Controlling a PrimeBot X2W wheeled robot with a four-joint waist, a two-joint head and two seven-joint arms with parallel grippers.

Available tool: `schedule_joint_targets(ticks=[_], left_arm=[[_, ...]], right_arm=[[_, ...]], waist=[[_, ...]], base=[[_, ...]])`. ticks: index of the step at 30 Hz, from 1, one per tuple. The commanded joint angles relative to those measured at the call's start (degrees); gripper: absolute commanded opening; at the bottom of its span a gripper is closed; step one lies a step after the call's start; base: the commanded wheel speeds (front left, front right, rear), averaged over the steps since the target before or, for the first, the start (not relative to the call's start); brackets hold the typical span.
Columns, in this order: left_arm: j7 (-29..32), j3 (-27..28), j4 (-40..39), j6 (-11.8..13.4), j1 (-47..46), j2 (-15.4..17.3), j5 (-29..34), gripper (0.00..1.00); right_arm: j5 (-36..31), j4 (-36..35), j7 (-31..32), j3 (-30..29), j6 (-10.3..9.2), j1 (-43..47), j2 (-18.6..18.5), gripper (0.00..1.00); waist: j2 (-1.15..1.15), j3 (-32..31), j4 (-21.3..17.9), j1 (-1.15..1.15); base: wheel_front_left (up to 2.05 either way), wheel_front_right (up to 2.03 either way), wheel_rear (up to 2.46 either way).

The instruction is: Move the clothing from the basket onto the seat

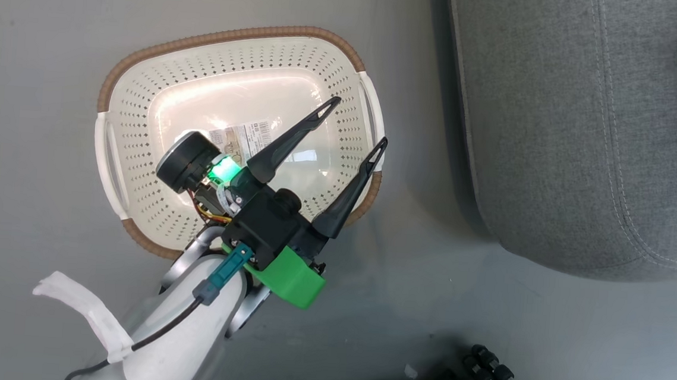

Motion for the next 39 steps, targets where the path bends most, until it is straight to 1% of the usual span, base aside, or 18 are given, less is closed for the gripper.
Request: schedule_joint_targets(ticks=[1,2,3,5,6,8,11,14,16,20,22,24,27,29,34,39], left_arm=[[0.0,0.0,0.4,0.0,-0.5,0.3,0.2,1.0],[0.0,-0.1,0.8,0.0,-0.3,0.4,0.1,1.0],[0.0,-0.1,1.0,0.2,-0.1,0.5,0.1,1.0],[0.0,0.1,1.7,0.6,0.5,0.6,-0.1,1.0],[0.0,0.3,2.3,1.2,1.0,0.6,-0.3,1.0],[0.0,0.5,2.9,1.6,1.7,0.3,-0.8,1.0],[0.0,0.5,4.0,2.3,3.0,-0.2,-1.0,1.0],[0.0,0.9,4.4,3.1,5.1,-1.2,-2.0,1.0],[0.0,1.5,4.7,3.9,6.7,-1.8,-2.8,1.0],[0.0,2.8,5.6,4.8,10.6,-3.0,-4.0,1.0],[0.0,4.0,6.2,5.3,12.6,-3.6,-5.0,1.0],[0.0,5.6,6.4,6.0,14.7,-4.4,-6.3,1.0],[0.0,9.6,5.6,8.3,17.8,-5.0,-6.9,1.0],[0.0,11.9,5.3,9.1,20.3,-5.5,-7.7,1.0],[0.0,18.2,4.3,10.0,25.6,-6.3,-10.1,1.0],[0.0,23.5,0.0,11.2,30.0,-6.6,-8.2,1.0]], right_arm=[[-0.6,0.4,0.0,-1.9,-0.08,1.2,0.1,0.01],[-0.8,0.6,0.0,-3.8,-0.08,2.3,1.1,0.39],[-1.3,0.5,0.0,-5.1,-0.08,3.1,2.0,1.0],[-2.0,-0.9,0.0,-7.3,-0.07,5.0,3.7,1.0],[-2.9,-1.9,0.0,-8.0,-0.07,7.0,4.9,1.0],[-4.4,-4.1,0.0,-7.6,-0.08,10.2,5.8,1.0],[-7.2,-7.3,0.0,-5.1,-0.07,15.9,7.8,1.0],[-8.0,-10.1,0.0,-2.4,-0.08,20.9,8.9,1.0],[-6.8,-12.0,0.0,0.4,-0.08,24.2,10.0,1.0],[-0.7,-15.4,0.0,7.4,-0.07,30.7,11.4,1.0],[1.8,-16.7,0.0,11.7,-0.07,33.6,11.7,1.0],[3.4,-17.6,0.0,16.1,-0.07,36.1,11.8,1.0],[4.8,-18.7,0.0,22.6,-0.07,39.5,12.2,1.0],[5.3,-19.5,0.0,26.1,-0.07,41.0,12.5,1.0],[7.0,-21.5,0.0,30.0,-0.07,44.9,13.7,1.0],[3.6,-25.3,0.0,31.7,-0.07,48.6,13.7,1.0]], waist=[[0.0,-0.6,0.0,-0.01],[0.0,-1.1,-0.1,-0.01],[0.0,-1.6,-0.2,-0.01],[0.0,-2.8,-0.4,-0.01],[0.0,-4.0,-0.6,-0.01],[0.0,-6.1,-0.7,-0.01],[0.0,-10.0,-0.7,-0.01],[0.0,-14.1,-0.2,-0.01],[0.0,-16.9,0.6,-0.01],[0.0,-22.7,2.9,-0.01],[0.0,-25.5,4.1,-0.01],[0.0,-28.0,5.3,-0.01],[0.0,-31.4,6.8,-0.01],[0.0,-33.2,7.6,-0.01],[0.0,-39.2,8.8,-0.01],[0.0,-42.6,9.6,-0.01]], base=[[0.0,0.0,0.0],[0.0,0.0,0.0],[0.0,0.0,0.0],[0.0,0.0,0.0],[0.0,0.0,0.0],[0.0,0.0,0.0],[0.0,0.0,0.0],[0.0,0.0,0.0],[0.0,0.0,0.0],[0.0,0.0,0.0],[0.0,0.0,0.0],[0.0,0.0,0.0],[0.0,0.0,0.0],[0.0,0.0,0.0],[0.0,0.0,0.0],[0.0,0.0,0.0]])
